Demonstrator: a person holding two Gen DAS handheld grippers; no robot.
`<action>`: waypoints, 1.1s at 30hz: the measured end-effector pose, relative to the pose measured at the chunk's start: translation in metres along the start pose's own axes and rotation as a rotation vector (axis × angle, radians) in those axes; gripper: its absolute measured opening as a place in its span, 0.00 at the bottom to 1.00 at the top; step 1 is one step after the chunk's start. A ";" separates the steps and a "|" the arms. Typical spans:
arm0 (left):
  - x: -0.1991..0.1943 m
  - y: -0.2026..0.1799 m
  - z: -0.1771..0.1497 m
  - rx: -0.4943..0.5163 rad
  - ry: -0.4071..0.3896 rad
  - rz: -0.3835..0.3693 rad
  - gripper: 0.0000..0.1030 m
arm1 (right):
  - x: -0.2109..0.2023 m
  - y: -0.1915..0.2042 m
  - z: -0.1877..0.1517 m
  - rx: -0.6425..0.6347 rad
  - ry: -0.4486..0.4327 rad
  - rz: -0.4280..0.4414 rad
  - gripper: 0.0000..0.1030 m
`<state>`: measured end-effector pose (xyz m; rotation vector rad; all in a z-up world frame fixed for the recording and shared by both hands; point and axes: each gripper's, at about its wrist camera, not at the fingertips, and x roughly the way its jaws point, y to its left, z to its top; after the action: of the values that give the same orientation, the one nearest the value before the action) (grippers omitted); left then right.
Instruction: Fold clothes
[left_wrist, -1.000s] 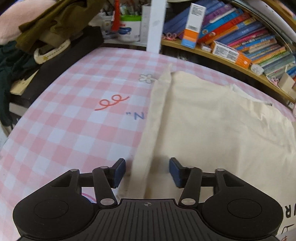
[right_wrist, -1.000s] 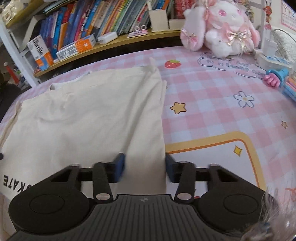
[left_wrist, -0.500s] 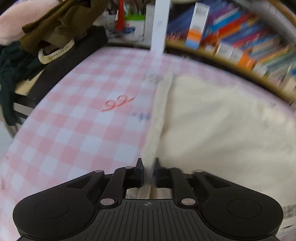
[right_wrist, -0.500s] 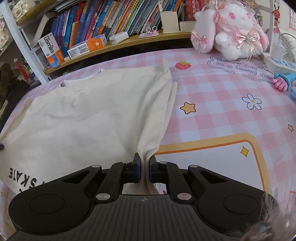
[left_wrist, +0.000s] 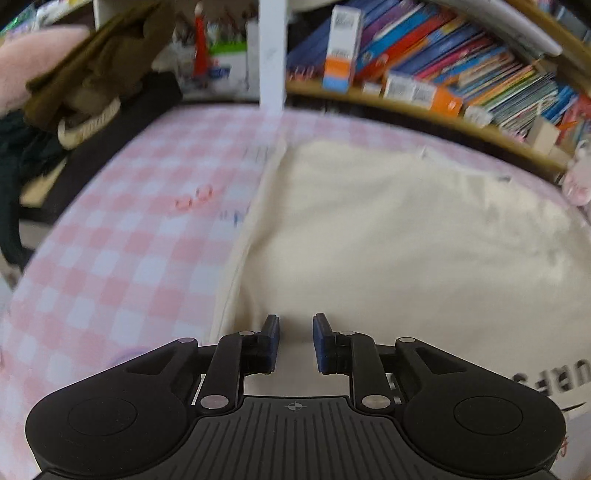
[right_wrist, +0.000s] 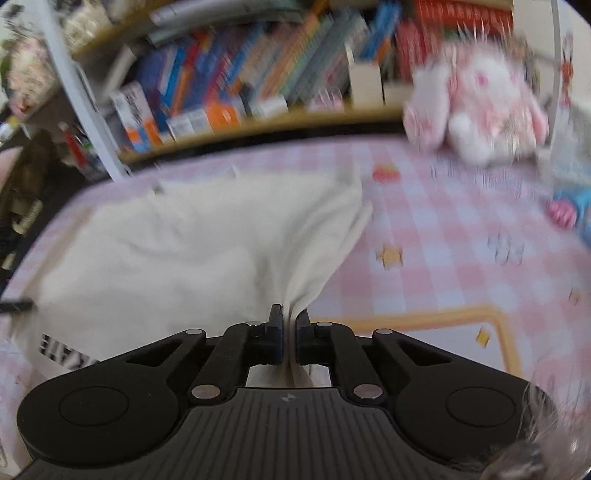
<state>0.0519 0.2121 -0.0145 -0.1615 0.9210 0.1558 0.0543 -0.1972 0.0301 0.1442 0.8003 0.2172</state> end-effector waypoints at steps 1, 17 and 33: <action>0.000 0.002 -0.002 -0.018 -0.006 -0.005 0.20 | 0.002 -0.003 -0.002 0.010 0.013 -0.012 0.05; -0.040 0.012 -0.013 -0.054 -0.049 0.075 0.46 | 0.017 -0.016 -0.023 0.010 0.067 -0.108 0.36; -0.025 0.059 -0.024 -0.033 -0.016 -0.071 0.54 | -0.010 0.056 -0.031 -0.106 -0.044 -0.241 0.57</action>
<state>0.0064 0.2634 -0.0125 -0.2229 0.8962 0.1066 0.0169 -0.1439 0.0277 -0.0471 0.7533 0.0286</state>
